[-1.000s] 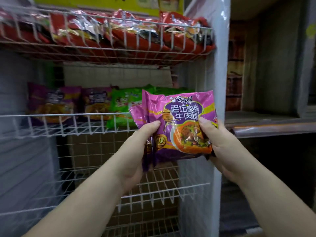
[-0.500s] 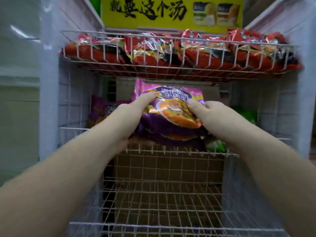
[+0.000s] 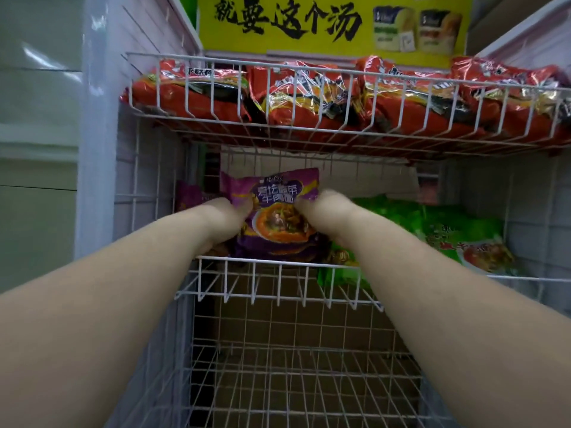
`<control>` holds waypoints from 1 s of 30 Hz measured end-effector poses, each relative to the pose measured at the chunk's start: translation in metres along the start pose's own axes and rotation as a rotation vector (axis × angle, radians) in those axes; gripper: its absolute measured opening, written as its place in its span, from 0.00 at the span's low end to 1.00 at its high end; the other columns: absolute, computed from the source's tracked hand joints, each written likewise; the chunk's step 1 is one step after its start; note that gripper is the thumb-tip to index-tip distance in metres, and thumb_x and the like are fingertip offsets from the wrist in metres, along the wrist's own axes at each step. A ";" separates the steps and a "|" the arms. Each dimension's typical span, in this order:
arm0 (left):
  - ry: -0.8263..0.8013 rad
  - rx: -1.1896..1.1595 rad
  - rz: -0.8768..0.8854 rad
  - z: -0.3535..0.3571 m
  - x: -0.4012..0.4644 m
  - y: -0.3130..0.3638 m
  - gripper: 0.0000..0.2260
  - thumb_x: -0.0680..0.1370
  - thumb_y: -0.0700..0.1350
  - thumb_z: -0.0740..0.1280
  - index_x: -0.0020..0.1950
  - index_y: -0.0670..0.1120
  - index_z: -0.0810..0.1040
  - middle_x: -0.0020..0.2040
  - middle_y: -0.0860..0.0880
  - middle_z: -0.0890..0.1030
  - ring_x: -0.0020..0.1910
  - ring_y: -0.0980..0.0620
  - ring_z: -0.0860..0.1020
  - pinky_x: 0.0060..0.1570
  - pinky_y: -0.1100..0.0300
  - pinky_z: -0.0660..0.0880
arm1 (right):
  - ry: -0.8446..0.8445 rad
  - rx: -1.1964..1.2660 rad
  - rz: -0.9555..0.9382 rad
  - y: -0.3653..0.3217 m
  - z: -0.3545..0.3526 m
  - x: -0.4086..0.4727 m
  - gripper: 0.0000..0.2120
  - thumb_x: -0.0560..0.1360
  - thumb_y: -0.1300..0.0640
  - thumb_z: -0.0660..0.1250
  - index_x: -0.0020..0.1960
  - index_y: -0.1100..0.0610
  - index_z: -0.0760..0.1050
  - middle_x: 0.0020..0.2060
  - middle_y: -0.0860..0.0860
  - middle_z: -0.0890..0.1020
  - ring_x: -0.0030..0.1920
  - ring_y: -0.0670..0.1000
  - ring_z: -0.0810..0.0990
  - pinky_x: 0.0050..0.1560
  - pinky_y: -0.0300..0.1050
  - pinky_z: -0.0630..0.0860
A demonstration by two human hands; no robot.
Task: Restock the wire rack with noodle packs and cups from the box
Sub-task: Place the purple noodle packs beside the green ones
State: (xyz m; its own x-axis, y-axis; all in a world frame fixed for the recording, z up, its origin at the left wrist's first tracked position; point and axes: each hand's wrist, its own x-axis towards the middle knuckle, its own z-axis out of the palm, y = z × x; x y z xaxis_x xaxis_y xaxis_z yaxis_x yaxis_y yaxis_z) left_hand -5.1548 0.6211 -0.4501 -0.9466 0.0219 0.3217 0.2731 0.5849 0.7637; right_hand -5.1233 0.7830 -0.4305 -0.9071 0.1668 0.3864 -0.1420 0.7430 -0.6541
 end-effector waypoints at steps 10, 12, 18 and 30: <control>-0.136 0.316 0.004 0.008 0.023 -0.014 0.25 0.82 0.59 0.56 0.71 0.44 0.71 0.68 0.43 0.74 0.59 0.45 0.75 0.44 0.61 0.73 | 0.003 -0.543 -0.009 0.005 0.020 0.011 0.16 0.83 0.52 0.56 0.62 0.59 0.76 0.54 0.57 0.78 0.48 0.55 0.75 0.48 0.44 0.73; -0.090 0.355 -0.007 0.008 0.023 -0.013 0.26 0.82 0.59 0.57 0.72 0.43 0.70 0.68 0.42 0.75 0.61 0.43 0.75 0.51 0.57 0.73 | -0.020 -0.494 -0.015 0.008 0.021 0.010 0.17 0.83 0.51 0.56 0.62 0.60 0.76 0.48 0.55 0.75 0.46 0.54 0.73 0.46 0.43 0.70; 0.127 0.222 0.009 -0.006 0.013 -0.010 0.24 0.77 0.58 0.68 0.60 0.39 0.76 0.52 0.40 0.80 0.50 0.40 0.79 0.43 0.54 0.76 | 0.025 -0.312 -0.002 0.003 0.017 0.004 0.18 0.81 0.45 0.59 0.56 0.59 0.74 0.45 0.54 0.78 0.44 0.56 0.79 0.41 0.45 0.74; 0.385 0.467 0.032 -0.046 0.001 -0.040 0.15 0.78 0.38 0.66 0.63 0.37 0.69 0.56 0.38 0.78 0.56 0.37 0.78 0.43 0.51 0.71 | -0.222 -0.168 -0.116 -0.046 0.053 -0.005 0.09 0.80 0.55 0.65 0.54 0.61 0.77 0.50 0.57 0.82 0.48 0.56 0.82 0.53 0.52 0.82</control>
State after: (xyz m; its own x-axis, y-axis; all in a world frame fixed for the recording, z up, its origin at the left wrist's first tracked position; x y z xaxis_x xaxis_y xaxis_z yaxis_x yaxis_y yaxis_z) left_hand -5.1588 0.5599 -0.4547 -0.7853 -0.1990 0.5862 0.1135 0.8846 0.4524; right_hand -5.1329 0.7140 -0.4368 -0.9557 -0.0581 0.2884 -0.1994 0.8488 -0.4896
